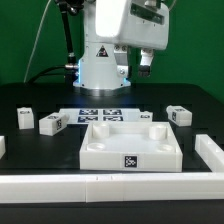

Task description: Assemble one leg

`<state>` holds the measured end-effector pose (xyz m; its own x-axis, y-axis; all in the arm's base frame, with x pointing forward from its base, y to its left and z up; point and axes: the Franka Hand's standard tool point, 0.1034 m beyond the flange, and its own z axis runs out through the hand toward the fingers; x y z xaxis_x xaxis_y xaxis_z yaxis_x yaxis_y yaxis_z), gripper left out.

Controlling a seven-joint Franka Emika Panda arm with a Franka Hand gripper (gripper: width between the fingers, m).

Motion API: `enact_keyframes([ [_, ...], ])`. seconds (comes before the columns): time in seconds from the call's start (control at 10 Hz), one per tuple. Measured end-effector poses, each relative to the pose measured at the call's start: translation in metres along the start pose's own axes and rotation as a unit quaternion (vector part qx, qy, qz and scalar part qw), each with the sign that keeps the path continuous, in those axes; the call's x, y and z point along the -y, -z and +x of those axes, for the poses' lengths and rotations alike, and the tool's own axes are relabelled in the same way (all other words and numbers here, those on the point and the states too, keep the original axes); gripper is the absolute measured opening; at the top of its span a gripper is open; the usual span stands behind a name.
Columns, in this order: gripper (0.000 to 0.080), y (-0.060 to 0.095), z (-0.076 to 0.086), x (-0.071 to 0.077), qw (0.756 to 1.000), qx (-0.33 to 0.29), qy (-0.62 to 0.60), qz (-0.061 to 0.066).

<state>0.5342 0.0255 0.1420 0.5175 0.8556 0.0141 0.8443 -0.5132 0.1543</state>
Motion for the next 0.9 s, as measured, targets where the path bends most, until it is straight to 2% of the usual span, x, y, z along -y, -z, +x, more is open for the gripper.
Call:
enact_keyframes([
  [0.6, 0.065, -0.001, 0.0, 0.001, 1.0, 0.001, 0.001, 0.001],
  [0.7, 0.065, -0.007, -0.006, 0.004, 0.999, 0.013, 0.045, 0.018],
  [0.9, 0.065, -0.024, -0.009, 0.012, 0.992, 0.019, 0.12, 0.035],
])
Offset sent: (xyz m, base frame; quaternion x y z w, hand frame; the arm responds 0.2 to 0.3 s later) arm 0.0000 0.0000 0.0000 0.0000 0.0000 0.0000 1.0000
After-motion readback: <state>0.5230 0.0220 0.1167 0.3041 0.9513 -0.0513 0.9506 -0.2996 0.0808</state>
